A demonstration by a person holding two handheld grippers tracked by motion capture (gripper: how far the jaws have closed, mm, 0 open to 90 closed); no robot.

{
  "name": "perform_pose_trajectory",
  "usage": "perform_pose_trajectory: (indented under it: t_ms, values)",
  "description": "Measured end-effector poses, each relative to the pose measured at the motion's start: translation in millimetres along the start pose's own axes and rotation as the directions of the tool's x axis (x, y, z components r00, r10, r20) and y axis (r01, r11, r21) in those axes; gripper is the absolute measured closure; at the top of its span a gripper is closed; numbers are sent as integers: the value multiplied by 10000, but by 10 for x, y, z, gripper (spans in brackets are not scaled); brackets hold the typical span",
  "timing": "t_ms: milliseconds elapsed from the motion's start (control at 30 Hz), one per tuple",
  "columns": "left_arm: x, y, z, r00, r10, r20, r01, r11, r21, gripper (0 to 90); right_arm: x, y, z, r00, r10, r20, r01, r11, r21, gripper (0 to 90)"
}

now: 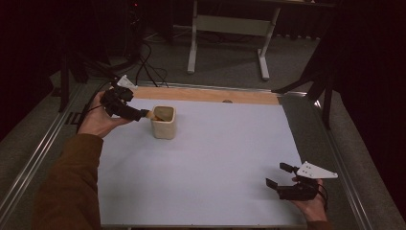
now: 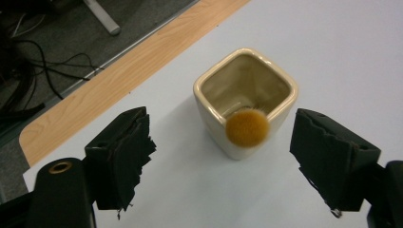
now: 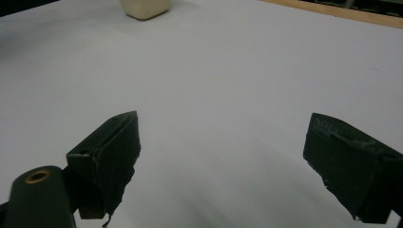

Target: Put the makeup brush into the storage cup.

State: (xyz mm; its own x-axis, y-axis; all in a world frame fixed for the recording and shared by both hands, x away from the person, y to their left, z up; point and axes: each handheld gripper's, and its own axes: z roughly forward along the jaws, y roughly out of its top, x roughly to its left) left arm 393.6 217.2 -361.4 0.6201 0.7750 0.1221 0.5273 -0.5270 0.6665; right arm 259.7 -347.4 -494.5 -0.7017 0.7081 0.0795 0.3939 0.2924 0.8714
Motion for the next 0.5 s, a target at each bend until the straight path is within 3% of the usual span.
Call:
perform_pose_trajectory:
  t_ms: [67,300,500]
  values:
    - [-6,-36,0,9993,-107,-360,112,9999,130,204,2,1,0,10000,15,-6,-15,10000,-5,115]
    - [-62,-156,-31,9988,-179,-466,163,9993,-340,170,-2,-1,3,10000,33,21,-33,10000,2,114]
    - [-107,-250,-49,9977,-110,-676,86,9993,-364,170,2,-2,-2,10000,29,51,-29,10000,-8,115]
